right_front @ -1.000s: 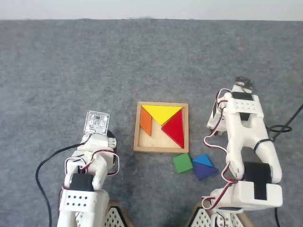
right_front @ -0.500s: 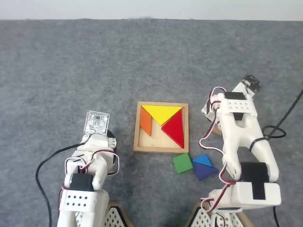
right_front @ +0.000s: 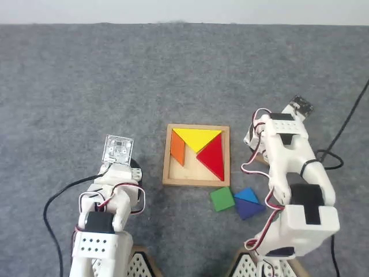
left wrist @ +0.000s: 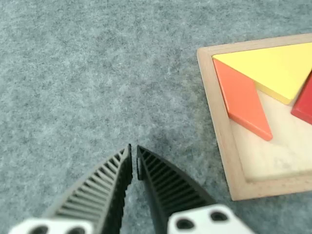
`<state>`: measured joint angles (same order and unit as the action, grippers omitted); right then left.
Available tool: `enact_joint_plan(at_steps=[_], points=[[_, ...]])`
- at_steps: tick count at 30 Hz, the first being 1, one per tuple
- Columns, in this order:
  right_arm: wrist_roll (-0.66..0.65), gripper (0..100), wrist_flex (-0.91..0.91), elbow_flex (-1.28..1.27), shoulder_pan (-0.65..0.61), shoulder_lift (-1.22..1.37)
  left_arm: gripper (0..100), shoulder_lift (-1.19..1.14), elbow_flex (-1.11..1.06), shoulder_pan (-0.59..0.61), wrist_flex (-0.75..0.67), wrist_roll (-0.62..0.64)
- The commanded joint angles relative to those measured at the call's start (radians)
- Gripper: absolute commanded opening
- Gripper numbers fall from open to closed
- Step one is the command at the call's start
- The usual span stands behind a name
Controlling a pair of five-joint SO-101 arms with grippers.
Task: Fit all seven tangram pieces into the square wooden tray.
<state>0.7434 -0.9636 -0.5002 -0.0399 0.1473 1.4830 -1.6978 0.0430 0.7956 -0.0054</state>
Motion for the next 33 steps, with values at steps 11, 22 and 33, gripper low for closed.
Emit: enact_joint_plan(at_steps=[11,22,33], points=[[-0.216,10.3,-0.035,0.077,0.067,0.051,2,0.012,0.008,0.005,0.002,0.008],[-0.724,10.3,-0.262,0.267,-0.079,0.05,2,0.012,0.008,0.005,0.002,0.008],[-0.919,6.2,-0.259,0.405,-0.435,0.061,2,0.012,0.008,0.005,0.002,0.008]])
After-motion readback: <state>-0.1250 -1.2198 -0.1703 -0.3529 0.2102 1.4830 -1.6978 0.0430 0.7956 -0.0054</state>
